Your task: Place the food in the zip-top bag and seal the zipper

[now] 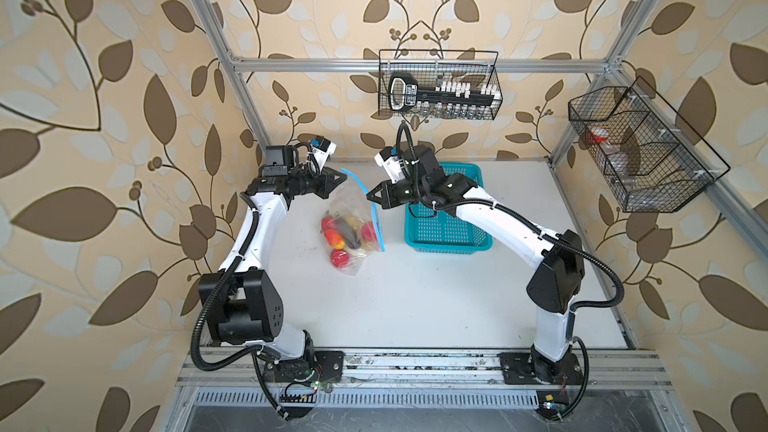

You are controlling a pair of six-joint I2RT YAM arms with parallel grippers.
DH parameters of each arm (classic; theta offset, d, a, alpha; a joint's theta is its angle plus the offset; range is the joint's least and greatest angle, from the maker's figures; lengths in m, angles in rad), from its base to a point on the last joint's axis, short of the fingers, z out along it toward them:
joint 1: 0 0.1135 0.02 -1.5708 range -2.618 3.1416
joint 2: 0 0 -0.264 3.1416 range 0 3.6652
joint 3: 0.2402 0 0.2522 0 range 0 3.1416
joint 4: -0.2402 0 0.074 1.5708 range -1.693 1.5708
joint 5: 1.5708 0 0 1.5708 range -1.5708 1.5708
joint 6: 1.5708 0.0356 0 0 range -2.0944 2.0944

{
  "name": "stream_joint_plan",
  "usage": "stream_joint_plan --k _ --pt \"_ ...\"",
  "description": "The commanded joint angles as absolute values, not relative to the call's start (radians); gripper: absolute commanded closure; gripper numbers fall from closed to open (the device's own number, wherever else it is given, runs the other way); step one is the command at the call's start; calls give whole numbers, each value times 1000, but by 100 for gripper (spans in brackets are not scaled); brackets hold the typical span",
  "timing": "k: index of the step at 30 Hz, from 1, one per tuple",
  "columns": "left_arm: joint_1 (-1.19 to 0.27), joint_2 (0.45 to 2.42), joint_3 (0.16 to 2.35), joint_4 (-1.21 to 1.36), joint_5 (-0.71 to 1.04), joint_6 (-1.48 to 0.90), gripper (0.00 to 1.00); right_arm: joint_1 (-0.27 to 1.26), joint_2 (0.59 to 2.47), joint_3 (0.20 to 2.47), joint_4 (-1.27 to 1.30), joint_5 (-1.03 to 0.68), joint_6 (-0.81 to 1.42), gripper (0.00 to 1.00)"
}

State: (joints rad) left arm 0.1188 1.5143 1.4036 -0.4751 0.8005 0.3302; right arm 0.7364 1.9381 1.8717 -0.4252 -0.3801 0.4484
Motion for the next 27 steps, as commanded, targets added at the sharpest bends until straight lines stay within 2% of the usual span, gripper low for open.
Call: stream_joint_plan --k 1,27 --pt "139 1473 1412 -433 698 263 100 750 1878 1846 -484 -374 441 100" --pt "139 1494 1514 -486 439 117 100 795 1833 1811 -561 -286 427 100"
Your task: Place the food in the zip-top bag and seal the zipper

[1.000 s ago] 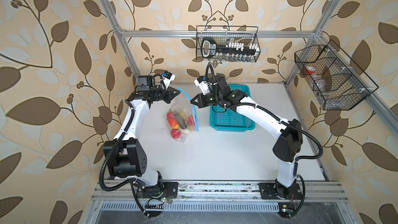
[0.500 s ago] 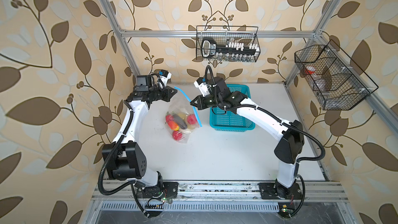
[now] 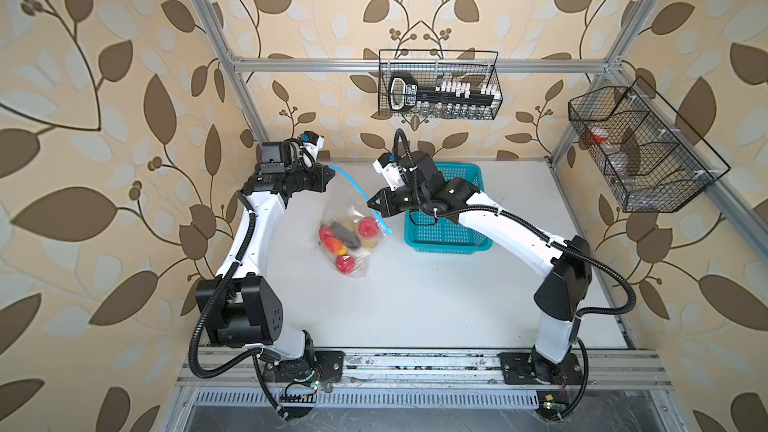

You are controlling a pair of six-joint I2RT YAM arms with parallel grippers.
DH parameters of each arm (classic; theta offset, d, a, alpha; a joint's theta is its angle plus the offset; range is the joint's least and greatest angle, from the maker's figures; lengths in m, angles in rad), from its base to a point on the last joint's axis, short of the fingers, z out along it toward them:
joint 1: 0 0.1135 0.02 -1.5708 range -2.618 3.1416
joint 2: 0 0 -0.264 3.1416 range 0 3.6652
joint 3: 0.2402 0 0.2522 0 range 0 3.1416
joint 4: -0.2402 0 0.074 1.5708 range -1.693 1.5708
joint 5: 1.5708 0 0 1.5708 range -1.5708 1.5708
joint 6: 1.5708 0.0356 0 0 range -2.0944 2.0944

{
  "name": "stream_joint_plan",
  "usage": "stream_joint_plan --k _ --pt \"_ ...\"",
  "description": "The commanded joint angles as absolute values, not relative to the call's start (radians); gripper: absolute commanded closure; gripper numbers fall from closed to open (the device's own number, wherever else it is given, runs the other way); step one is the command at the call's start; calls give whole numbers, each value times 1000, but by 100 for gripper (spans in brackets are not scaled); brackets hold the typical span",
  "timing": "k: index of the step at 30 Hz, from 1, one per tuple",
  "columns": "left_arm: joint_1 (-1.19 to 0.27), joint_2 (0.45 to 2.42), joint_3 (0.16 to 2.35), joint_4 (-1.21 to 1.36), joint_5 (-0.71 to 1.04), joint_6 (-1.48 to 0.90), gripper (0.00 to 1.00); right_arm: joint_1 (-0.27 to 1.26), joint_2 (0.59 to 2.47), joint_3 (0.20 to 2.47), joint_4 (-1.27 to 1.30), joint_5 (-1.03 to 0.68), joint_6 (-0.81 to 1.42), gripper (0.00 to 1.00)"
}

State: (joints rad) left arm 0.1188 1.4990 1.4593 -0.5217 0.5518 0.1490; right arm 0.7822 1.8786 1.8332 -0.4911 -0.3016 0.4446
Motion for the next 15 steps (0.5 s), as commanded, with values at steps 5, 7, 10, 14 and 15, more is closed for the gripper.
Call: stream_joint_plan --k 5,7,10,14,15 --pt "139 1493 1531 -479 393 94 100 806 1820 1778 -568 -268 430 100" --pt "139 1490 1542 -472 357 84 100 811 1812 1758 -574 -249 428 100" --pt "140 1490 1564 -480 302 64 100 814 1795 1721 -583 -216 429 100" --pt "139 1487 1590 -510 282 28 100 822 1776 1699 -584 -188 468 100" --pt "140 1488 1594 -517 284 18 100 827 1772 1701 -584 -179 473 100"
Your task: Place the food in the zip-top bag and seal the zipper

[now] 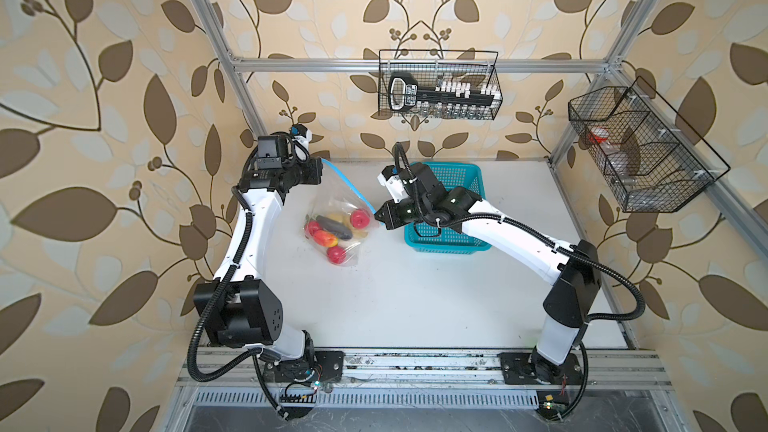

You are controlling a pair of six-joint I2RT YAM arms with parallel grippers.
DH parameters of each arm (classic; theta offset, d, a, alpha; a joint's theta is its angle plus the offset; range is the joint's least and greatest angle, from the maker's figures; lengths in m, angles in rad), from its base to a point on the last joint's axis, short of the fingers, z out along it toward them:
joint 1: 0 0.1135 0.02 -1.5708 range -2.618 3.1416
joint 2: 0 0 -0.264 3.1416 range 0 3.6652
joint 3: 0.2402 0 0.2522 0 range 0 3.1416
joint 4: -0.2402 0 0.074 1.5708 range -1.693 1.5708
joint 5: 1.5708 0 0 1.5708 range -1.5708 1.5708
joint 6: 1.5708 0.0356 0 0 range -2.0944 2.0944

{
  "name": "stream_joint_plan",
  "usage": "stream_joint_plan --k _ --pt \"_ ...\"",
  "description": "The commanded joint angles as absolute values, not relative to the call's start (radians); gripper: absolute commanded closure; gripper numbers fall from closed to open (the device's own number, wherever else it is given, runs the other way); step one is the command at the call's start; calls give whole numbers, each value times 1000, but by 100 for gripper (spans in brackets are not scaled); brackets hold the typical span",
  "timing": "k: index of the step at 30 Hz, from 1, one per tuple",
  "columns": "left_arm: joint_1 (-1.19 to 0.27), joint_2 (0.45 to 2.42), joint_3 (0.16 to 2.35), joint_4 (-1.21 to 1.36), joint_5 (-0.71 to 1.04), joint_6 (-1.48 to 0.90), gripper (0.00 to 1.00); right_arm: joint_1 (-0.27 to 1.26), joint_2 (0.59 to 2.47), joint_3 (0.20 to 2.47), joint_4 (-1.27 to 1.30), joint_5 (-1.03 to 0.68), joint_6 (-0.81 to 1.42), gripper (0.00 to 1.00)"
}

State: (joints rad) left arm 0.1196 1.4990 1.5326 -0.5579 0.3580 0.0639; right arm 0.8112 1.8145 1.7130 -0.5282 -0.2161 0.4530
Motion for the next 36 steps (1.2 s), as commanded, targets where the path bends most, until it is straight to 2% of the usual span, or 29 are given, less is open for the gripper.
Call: stream_joint_plan --k 1,12,27,36 --pt "138 1488 1602 -528 285 7 100 836 1767 1705 -584 -159 480 100" --pt "140 1446 1617 -588 379 -112 100 852 1756 1723 -602 -96 495 100" --pt "139 1330 1638 -661 398 -260 100 851 1681 1766 -612 17 481 100" --pt "138 1227 1529 -655 445 -399 100 858 1644 1781 -632 41 474 100"
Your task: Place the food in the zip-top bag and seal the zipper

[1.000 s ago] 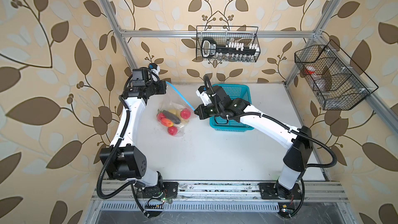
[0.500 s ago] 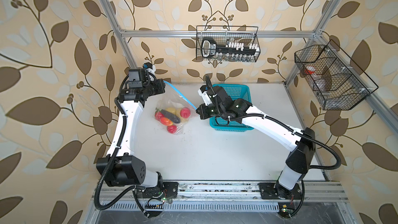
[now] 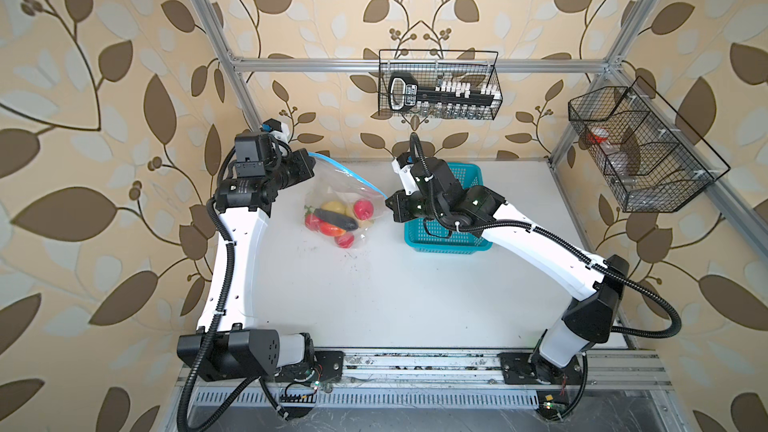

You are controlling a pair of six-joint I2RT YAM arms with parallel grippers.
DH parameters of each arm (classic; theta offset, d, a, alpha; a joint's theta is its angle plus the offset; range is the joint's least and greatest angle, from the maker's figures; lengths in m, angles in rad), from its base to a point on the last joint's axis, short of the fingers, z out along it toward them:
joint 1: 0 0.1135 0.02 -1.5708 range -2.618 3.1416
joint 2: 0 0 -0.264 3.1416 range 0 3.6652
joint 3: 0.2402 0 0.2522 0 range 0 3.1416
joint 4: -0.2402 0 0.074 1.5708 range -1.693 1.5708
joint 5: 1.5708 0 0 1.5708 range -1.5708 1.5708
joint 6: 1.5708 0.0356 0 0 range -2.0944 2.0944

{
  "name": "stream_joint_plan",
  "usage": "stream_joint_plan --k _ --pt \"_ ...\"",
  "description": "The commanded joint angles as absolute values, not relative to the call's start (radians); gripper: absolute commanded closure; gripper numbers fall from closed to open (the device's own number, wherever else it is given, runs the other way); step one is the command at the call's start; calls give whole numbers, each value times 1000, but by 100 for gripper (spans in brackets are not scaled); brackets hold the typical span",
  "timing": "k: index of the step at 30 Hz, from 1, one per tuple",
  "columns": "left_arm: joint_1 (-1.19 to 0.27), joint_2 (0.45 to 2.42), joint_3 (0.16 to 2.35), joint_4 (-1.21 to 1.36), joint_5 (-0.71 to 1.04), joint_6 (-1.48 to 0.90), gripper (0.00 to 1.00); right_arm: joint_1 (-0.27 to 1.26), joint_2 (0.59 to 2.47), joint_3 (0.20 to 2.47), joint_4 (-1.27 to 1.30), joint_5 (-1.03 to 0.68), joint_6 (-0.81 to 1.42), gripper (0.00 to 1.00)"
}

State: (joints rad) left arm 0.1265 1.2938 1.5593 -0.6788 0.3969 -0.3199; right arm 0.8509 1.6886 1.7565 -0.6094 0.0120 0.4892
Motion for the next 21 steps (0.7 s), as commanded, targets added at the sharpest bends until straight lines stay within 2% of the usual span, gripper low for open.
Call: stream_joint_plan --k 1,11,21 --pt "138 1216 1518 -662 441 -410 100 859 1639 1781 -634 46 475 100" --pt "138 1108 1503 -799 336 -539 100 887 1589 1794 -675 102 468 100" --pt "137 959 1403 -794 291 -681 100 933 1554 1827 -731 169 457 100"
